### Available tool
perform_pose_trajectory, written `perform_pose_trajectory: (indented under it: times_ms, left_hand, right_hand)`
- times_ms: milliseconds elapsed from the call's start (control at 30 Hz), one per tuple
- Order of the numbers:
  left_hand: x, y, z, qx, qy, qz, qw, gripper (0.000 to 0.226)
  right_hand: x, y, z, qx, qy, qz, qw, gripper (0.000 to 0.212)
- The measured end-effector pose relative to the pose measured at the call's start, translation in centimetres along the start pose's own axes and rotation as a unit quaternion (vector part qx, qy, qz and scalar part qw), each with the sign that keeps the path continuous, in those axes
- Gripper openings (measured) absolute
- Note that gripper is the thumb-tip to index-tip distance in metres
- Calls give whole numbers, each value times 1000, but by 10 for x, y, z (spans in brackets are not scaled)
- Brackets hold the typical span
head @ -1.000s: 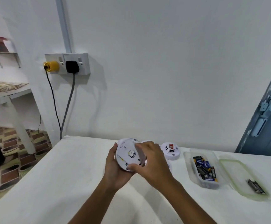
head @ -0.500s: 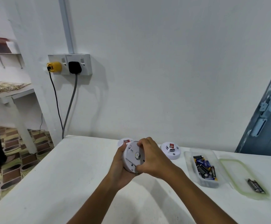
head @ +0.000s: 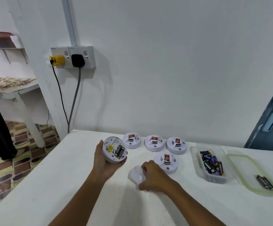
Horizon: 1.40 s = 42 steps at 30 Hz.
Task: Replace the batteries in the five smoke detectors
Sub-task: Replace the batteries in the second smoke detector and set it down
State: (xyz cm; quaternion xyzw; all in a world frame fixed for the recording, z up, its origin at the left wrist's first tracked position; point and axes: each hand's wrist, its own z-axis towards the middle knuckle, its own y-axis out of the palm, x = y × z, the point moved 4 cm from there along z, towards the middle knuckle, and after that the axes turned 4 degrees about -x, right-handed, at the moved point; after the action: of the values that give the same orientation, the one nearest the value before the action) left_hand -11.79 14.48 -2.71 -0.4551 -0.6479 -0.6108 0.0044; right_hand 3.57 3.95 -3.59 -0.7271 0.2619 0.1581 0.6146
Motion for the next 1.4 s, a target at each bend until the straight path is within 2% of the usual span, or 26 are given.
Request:
perform_pose_trajectory:
  times_ms: [67, 100, 200, 267, 333, 400, 467, 567, 633, 700, 833, 1067, 1300, 1400]
  left_hand:
    - [3, 2, 1, -16, -4, 2, 1000, 94]
    - [1, 5, 3, -29, -8, -4, 1000, 96]
    - [-10, 18, 11, -63, -28, -7, 998, 82]
    - [-25, 34, 17, -82, -42, 0, 996, 71]
    - [-46, 55, 25, -95, -60, -3, 994, 62]
    - [-69, 79, 37, -107, -80, -12, 991, 59]
    - [-98, 107, 48, -112, -97, -9, 989, 72]
    - [-153, 156, 60, -132, -127, -11, 983, 92]
    - [-180, 179, 64, -147, -140, -20, 979, 98]
    - [-211, 203, 68, -155, -149, -22, 976, 95]
    - [-274, 243, 74, -127, -167, 9, 978, 60]
    - [-321, 266, 74, -66, -173, -7, 983, 54]
    - [-333, 270, 72, -66, -143, -15, 987, 49]
    - [-337, 273, 74, -66, -139, -17, 988, 51]
  right_hand:
    - [1, 13, 5, -30, -7, -51, 998, 47]
    - [3, 16, 7, -40, -11, -68, 997, 45]
    - [8, 12, 5, -57, -35, -91, 994, 57]
    - [17, -4, -4, -52, -38, -43, 997, 66]
    - [32, -31, -18, -21, -44, 37, 998, 58]
    - [52, -67, -34, 50, -54, 127, 989, 43]
    - [83, -106, -53, 125, -48, 203, 970, 28]
    - [150, -158, -85, 210, -22, 280, 937, 20]
    - [184, -178, -101, 232, -3, 313, 921, 17]
    - [218, -195, -116, 250, 18, 328, 911, 17]
    - [283, -218, -135, 251, 48, 333, 907, 16]
    - [339, -220, -139, 205, 74, 280, 935, 14]
    - [317, -227, -132, 235, -26, 277, 931, 15]
    - [312, -223, -127, 226, -31, 255, 939, 15]
